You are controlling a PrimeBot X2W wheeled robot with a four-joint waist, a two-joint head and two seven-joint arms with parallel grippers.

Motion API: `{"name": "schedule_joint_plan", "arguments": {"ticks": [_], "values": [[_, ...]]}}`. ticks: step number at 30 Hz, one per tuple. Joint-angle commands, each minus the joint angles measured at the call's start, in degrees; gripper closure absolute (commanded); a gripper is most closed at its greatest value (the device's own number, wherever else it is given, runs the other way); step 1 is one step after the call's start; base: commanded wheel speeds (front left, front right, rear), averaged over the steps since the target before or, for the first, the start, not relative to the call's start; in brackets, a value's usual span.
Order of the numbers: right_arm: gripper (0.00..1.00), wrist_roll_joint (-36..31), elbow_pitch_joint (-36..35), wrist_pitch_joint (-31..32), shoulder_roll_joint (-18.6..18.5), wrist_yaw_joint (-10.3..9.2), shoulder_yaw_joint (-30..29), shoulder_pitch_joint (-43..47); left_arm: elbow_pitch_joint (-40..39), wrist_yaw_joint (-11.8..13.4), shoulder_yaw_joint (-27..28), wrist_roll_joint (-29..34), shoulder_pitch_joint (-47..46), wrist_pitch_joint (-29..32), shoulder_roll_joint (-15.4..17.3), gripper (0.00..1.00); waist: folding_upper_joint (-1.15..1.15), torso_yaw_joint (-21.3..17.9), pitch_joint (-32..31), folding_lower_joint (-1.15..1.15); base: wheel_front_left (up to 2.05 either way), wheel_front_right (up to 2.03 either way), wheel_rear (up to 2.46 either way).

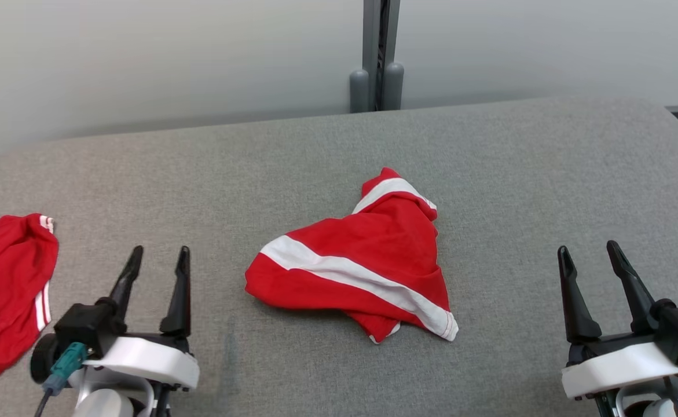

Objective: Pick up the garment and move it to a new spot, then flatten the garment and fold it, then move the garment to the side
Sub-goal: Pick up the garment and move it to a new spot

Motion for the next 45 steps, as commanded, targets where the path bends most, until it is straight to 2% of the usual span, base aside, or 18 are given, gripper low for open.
{"name": "schedule_joint_plan", "arguments": {"ticks": [1, 12, 26, 45], "values": [[0.0, -0.16, -0.02, 0.38, -0.33, 0.11, -0.04, 0.71, -0.2, 0.38, 0.51, 0.36, 0.44, -0.04, 0.6, 0.0, 0.0, 0.49, -1.05, 0.0, 0.0, 0.0, 0.0], [0.0, -0.3, -0.25, 2.1, -0.85, 0.11, 0.36, 4.34, -2.02, 0.71, 2.4, -0.59, 6.38, 1.48, 4.23, 0.0, 0.0, 1.42, -4.88, 0.0, 0.0, 0.0, 0.0], [0.0, 0.0, -1.71, 3.89, -0.76, 0.11, -0.99, 7.93, -6.27, 2.24, 1.04, -1.14, 11.53, 3.7, 4.07, 0.0, 0.0, 1.98, -7.25, 0.0, 0.0, 0.0, 0.0], [0.0, 0.48, -2.05, 4.35, -0.45, 0.11, -1.04, 7.78, -6.79, 2.75, 0.39, -1.13, 10.39, 4.26, 4.95, 0.0, 0.0, 2.19, -6.56, 0.0, 0.0, 0.0, 0.0]]}}
